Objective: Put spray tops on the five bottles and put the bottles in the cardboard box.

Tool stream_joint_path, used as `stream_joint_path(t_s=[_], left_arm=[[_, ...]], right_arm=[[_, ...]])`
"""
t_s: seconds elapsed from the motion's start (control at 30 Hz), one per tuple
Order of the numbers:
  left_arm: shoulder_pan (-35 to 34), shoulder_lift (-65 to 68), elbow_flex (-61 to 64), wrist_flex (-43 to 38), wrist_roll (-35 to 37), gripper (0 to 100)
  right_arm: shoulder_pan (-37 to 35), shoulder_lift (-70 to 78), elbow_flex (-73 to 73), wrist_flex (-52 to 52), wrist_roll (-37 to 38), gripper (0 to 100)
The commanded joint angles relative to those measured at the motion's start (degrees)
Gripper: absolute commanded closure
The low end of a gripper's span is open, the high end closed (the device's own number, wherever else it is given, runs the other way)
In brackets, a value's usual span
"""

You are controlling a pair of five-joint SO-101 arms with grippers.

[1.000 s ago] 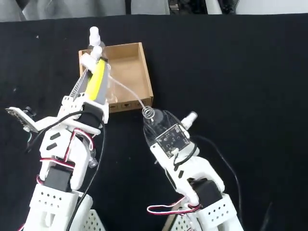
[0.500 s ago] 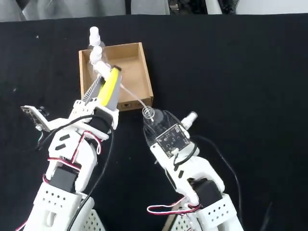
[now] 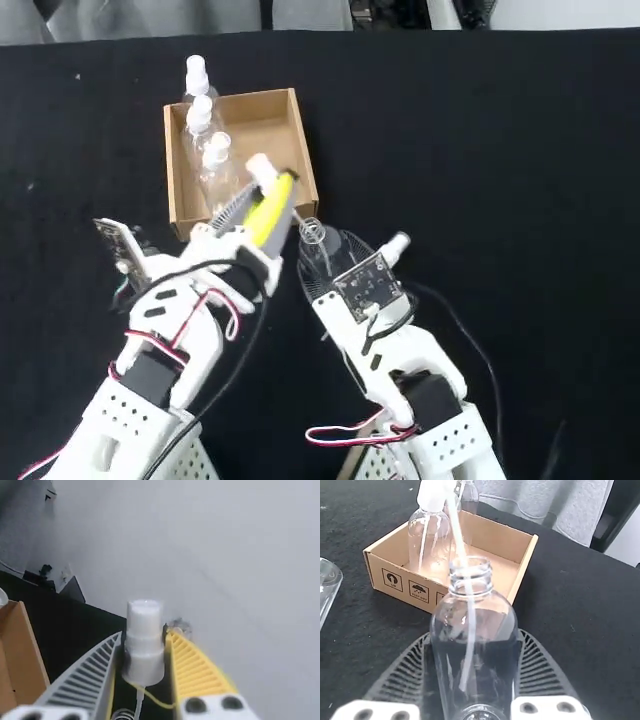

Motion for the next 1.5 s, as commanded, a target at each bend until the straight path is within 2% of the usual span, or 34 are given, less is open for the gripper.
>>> stream_joint_path(t_s=[0.0,0.3,0.37,0.53,0.63,0.87,1.3,1.47], left_arm=[[2.68,-0.35,-0.66,-1.23,-0.88,97],[3.03,-0.26,0.31,-1.14,-4.57,96],[3.91,-0.26,0.4,-0.62,-6.33,91],[4.44,-0.35,-3.65,9.58,-3.96,79],[4.09,-0.35,-5.58,12.92,-3.69,79],[4.0,-0.88,-6.2,13.1,-3.52,79],[-7.96,-0.97,-10.15,12.84,5.71,79],[-10.86,-0.97,-10.95,12.84,5.89,79]], right_arm=[[-0.44,-5.67,-0.84,-1.67,-0.7,91.7],[-0.35,-5.67,-0.84,-1.67,-0.7,91.7],[-0.35,-5.67,-0.84,-1.67,-0.7,91.7],[-0.35,-5.67,-0.57,-1.49,-0.7,91.7],[-0.35,-5.67,-0.66,-1.49,-0.7,91.7],[-0.35,-5.67,-0.48,-1.67,-0.7,91.7],[-0.35,-5.67,-0.4,-1.67,-0.7,91.7],[-0.35,-5.67,-0.4,-1.49,-0.7,91.7]])
